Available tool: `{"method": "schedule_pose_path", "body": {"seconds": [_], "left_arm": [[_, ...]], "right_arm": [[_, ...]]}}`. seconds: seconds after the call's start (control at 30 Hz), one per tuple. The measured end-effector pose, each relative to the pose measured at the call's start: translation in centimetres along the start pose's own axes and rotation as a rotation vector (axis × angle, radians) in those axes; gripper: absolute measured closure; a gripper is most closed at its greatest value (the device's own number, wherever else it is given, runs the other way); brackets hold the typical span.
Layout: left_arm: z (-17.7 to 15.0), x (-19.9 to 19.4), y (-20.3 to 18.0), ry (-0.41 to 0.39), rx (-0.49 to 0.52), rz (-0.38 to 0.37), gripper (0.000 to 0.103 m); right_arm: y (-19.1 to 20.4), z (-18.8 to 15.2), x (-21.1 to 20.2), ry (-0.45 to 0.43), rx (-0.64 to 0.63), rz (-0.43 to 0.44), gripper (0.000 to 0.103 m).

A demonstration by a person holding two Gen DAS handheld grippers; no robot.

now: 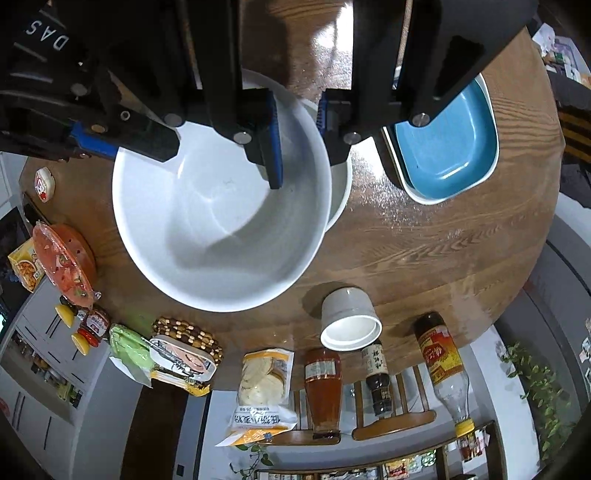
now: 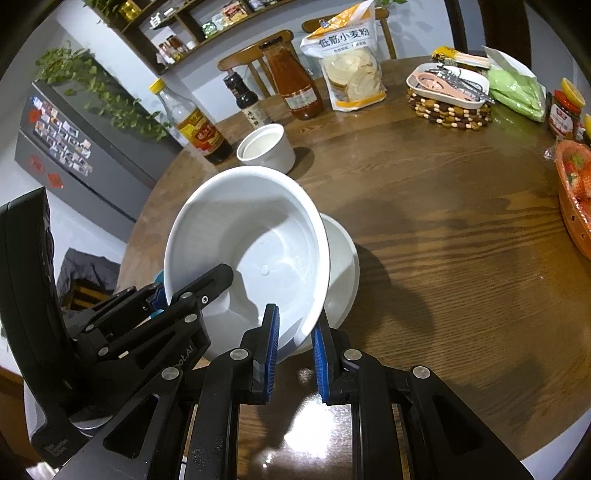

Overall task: Organize plates and bowls
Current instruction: 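Lower the medium white bowl into the large white bowl with both grippers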

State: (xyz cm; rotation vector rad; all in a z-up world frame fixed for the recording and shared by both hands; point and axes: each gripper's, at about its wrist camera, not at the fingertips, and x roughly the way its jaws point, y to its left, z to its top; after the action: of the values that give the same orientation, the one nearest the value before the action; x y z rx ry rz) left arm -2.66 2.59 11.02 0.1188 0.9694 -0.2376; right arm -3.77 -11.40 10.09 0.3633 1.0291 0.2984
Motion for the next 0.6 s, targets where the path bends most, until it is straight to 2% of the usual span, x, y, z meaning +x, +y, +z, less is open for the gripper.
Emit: {"method": "schedule_pose_path", "body": {"seconds": [0.33,0.6], "left_arm": [[-0.9,2.2,0.6,0.080,-0.057,0.009,0.087],[-1.0,3.4,1.1,0.114,-0.074,0.011,0.087]], "right_arm": [[-0.7,0.2,2.7,0.080,-0.004,0.006,0.083],[-1.0,0.5,3.8,0.105,-0.014,0.005,0.083]]}}
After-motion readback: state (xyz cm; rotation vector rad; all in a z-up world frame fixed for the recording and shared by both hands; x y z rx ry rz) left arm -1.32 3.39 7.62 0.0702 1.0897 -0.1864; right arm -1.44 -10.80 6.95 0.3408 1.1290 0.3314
